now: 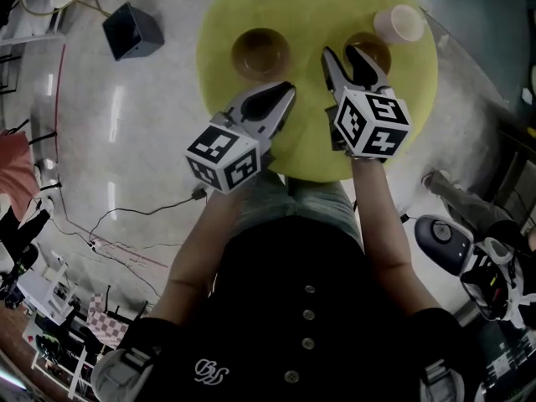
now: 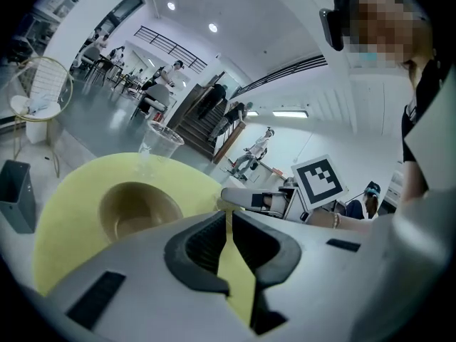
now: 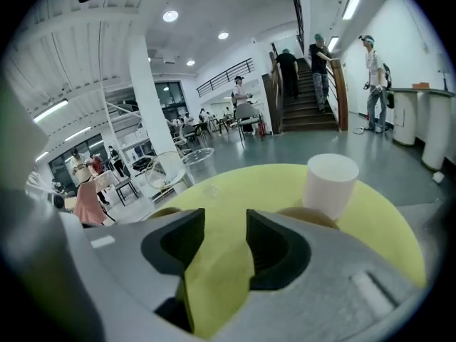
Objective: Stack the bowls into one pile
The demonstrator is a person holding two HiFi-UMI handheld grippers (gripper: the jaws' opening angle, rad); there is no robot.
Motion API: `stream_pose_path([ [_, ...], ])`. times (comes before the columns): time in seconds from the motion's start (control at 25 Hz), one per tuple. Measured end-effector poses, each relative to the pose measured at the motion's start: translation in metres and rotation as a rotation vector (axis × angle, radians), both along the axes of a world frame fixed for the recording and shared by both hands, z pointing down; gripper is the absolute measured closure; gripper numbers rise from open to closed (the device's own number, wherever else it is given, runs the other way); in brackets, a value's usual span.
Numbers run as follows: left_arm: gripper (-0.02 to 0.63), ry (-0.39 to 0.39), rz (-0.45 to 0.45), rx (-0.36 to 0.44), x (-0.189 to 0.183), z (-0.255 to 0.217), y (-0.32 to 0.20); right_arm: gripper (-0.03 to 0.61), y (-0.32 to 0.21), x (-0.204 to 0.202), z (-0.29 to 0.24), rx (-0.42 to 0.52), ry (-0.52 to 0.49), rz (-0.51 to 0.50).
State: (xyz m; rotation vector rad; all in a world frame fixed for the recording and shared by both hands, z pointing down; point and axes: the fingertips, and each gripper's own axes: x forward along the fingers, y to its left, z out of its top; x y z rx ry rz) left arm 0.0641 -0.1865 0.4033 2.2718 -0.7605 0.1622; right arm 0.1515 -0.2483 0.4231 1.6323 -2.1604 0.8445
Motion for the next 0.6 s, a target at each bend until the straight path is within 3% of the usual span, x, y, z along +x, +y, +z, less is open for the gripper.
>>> stream_pose_path([
  [0.4, 0.578, 0.005, 0.030, 0.027, 0.079, -0.006, 0.008, 0.400, 0.024, 0.112, 0.001, -0.019, 0.006, 0.105],
  [0.6, 0.577, -0.008, 0.006, 0.017, 0.095, 0.000, 0.008, 0.402, 0.027, 0.133, 0.013, -0.056, -0.022, 0.105],
])
